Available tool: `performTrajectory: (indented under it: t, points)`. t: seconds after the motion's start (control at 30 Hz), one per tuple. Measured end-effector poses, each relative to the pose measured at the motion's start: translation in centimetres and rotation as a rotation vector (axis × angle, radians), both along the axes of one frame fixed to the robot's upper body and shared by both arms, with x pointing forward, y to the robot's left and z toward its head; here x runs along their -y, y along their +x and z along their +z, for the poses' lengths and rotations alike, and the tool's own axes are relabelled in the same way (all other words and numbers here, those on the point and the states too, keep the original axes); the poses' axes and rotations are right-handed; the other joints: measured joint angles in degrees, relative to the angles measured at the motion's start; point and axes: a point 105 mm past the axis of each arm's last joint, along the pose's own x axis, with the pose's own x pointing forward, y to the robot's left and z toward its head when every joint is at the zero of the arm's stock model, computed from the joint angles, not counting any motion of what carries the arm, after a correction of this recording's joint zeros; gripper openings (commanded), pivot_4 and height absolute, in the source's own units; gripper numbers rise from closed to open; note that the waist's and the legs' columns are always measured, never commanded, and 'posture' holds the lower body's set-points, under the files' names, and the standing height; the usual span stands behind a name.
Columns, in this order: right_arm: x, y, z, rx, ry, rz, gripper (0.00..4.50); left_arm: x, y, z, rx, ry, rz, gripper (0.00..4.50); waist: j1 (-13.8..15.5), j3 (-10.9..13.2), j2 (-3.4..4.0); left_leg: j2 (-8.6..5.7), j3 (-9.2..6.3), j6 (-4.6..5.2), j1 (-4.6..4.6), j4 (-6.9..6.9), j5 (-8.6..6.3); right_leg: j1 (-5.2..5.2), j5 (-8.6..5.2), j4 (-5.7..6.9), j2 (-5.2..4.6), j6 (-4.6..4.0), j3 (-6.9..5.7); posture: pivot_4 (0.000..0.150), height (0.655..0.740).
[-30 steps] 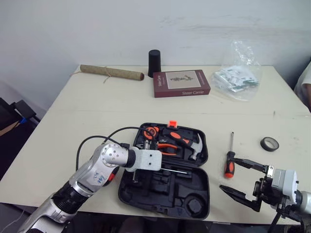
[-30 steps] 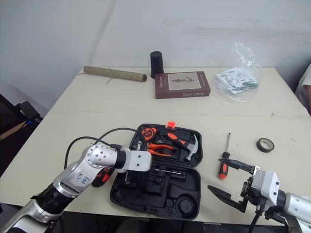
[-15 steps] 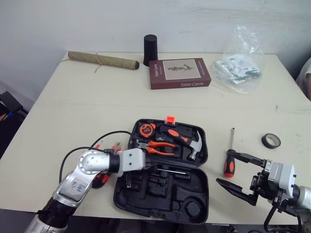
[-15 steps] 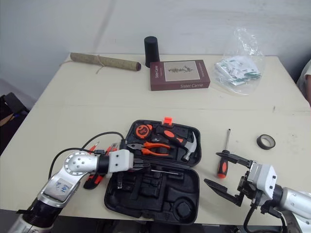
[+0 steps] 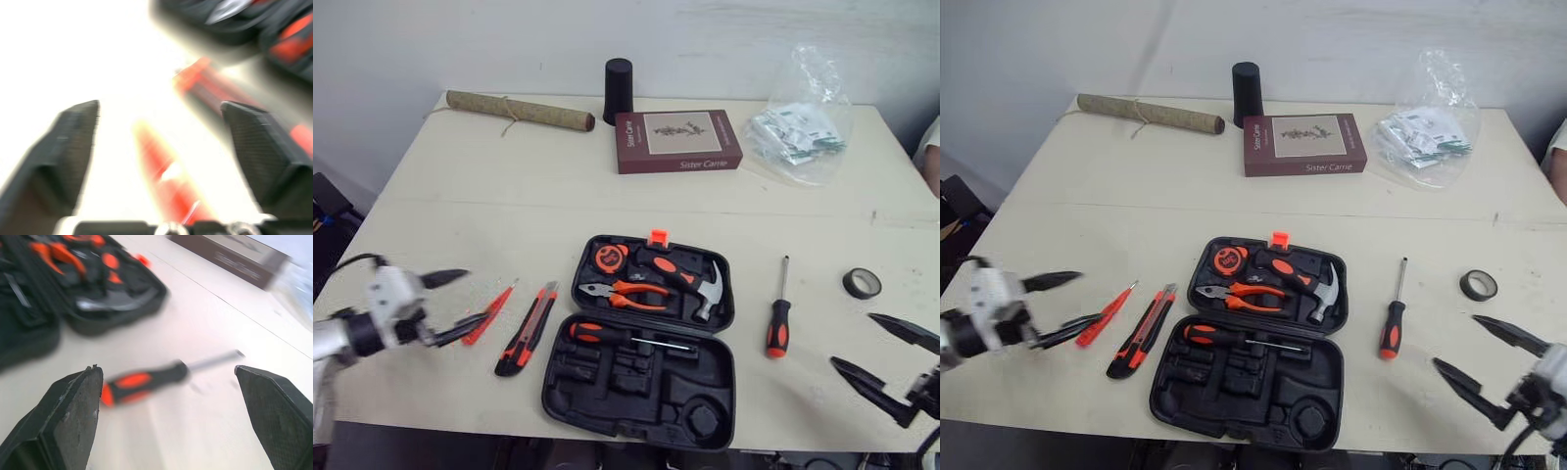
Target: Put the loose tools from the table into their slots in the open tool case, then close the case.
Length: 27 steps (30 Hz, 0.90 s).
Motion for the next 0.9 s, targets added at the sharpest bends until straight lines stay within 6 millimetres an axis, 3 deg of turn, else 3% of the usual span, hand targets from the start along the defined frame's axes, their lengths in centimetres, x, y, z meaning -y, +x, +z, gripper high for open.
performTrajectory:
  t: [0.13,0.2,0.33,0.43,0.53,0.63,0.8,0.9]
  points:
    - [5.2,-2.1,-0.9,-0.008,-0.019,-0.216,4.5,-7.6,-3.0,-1.3,-0.049,0.0,0.298,4.46,-0.53,0.03,0.02,0.0,0.15,-0.13,-0.1,-0.1,-0.06,-0.22,-0.02,-0.04,0.0,-0.03,0.08,0.15,0.74]
    - [7.2,-3.5,-1.4,-0.017,-0.025,-0.306,4.5,-10.2,-4.4,-1.9,-0.064,-0.014,0.42,4.46,-0.74,0.02,0.0,0.0,0.16,-0.25,-0.45,-0.05,0.0,-0.57,-0.02,0.04,0.0,-0.03,0.08,0.15,0.74]
    - [9.8,-5.7,-2.1,-0.032,-0.04,-0.427,4.5,-12.9,-6.4,-2.3,-0.067,-0.011,0.558,4.46,-0.73,0.06,-0.13,0.0,0.16,-0.26,-0.52,0.02,0.04,-0.66,-0.02,0.17,-0.05,-0.02,0.08,0.15,0.74]
    - [10.8,-7.1,-2.5,-0.043,-0.045,-0.486,4.5,-13.5,-7.0,-2.0,-0.056,-0.005,0.59,4.46,-0.91,0.06,-0.13,0.0,0.16,-0.42,-0.46,-0.01,-0.19,-0.7,-0.02,0.32,-0.09,-0.03,0.15,0.15,0.74]
    - [10.2,-6.4,-2.6,-0.01,-0.023,-0.466,4.5,-12.6,-6.0,-1.5,-0.022,-0.028,0.563,4.46,-1.36,0.07,-0.11,0.03,0.12,-0.53,-0.41,0.0,-0.06,-0.77,0.03,0.55,-0.1,-0.18,0.19,0.15,0.74]
    - [8.5,-3.9,-2.1,0.045,0.023,-0.409,4.5,-10.1,-3.6,-0.5,0.028,-0.066,0.468,4.46,-1.53,0.09,-0.04,0.04,0.12,-0.6,-0.38,0.01,0.15,-0.82,0.13,0.71,-0.12,-0.32,0.24,0.15,0.74]
    - [4.1,-0.2,-1.6,-0.004,0.104,-0.339,4.5,-3.4,-0.3,1.6,0.083,-0.137,0.208,4.46,-1.52,0.1,0.09,0.04,0.16,-1.02,-0.64,-0.07,0.59,-1.28,0.13,1.08,-0.12,-0.44,0.3,0.15,0.74]
    - [0.1,1.3,-1.0,-0.107,0.167,-0.3,4.5,3.7,-0.7,2.0,0.027,-0.146,-0.14,4.46,-1.47,0.12,0.17,0.02,0.22,-0.81,-0.73,-0.11,0.79,-1.41,0.1,1.19,-0.08,-0.49,0.3,0.15,0.74]
